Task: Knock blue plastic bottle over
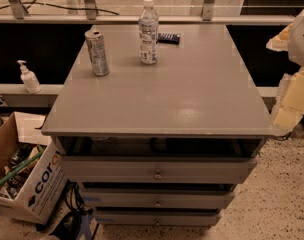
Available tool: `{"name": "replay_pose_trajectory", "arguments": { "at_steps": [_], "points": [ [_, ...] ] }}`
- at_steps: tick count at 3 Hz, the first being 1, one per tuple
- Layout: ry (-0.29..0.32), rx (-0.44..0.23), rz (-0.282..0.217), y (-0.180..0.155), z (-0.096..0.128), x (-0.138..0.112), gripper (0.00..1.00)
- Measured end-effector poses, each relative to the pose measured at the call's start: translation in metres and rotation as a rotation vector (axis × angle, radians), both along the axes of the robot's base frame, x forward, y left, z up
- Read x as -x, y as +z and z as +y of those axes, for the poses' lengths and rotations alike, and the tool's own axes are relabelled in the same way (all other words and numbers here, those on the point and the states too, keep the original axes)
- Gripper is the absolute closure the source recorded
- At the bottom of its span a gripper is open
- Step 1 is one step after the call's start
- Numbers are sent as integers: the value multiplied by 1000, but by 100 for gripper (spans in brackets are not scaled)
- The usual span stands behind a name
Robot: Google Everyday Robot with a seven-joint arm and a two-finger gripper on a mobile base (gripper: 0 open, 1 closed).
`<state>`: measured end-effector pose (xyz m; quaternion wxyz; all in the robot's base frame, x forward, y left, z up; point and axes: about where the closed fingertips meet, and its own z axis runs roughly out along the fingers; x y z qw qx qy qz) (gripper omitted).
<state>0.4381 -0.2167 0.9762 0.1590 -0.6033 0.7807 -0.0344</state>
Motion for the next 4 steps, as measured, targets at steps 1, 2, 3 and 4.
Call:
{"name": "replay_pose_trajectory", "arguments": {
  "at_steps": [1,2,3,4],
  "points": [
    [0,0,0,0,0,0,0],
    [4,-16,-39,3,2,-4,0],
    [32,-60,-101,-7,16,-19,0],
    [43,-143,-169,-23,36,-50,0]
  ]
}}
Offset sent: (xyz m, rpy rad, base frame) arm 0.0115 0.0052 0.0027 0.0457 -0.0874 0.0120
